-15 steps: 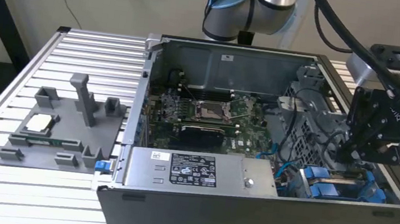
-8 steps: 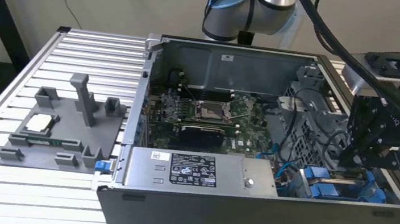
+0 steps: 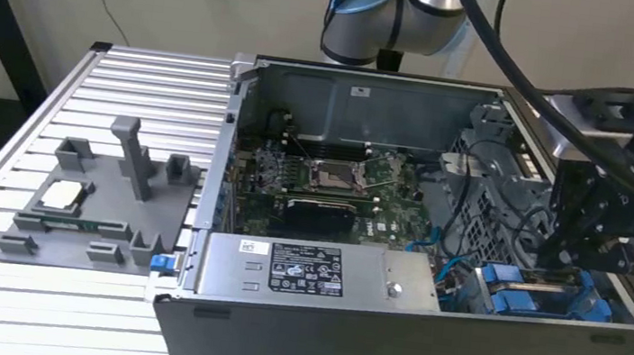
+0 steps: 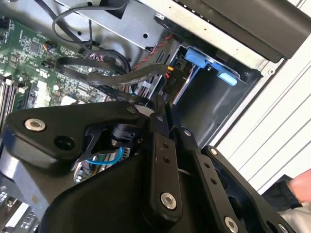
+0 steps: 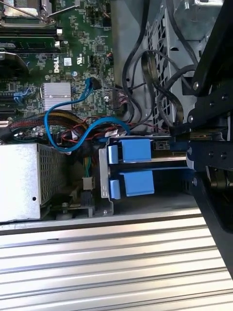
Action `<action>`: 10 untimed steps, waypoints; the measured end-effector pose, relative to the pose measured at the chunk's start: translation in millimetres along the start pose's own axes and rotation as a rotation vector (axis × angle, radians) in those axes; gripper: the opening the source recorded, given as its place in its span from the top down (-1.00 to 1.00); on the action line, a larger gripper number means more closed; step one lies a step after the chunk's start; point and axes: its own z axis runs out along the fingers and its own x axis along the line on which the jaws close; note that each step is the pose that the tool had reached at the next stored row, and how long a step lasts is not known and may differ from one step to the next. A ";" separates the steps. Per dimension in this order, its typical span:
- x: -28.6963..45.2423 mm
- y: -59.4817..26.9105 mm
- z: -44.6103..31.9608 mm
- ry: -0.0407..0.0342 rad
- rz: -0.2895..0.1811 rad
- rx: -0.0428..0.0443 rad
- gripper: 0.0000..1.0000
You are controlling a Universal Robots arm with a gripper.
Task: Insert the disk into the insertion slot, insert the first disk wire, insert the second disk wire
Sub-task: 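Insert the second disk wire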
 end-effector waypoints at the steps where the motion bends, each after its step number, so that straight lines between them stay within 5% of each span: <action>1: 0.0 0.0 0.5 -0.0001 0.000 0.0004 0.68; 10: 0.3 -0.1 5.6 -0.0006 -0.001 0.0092 0.68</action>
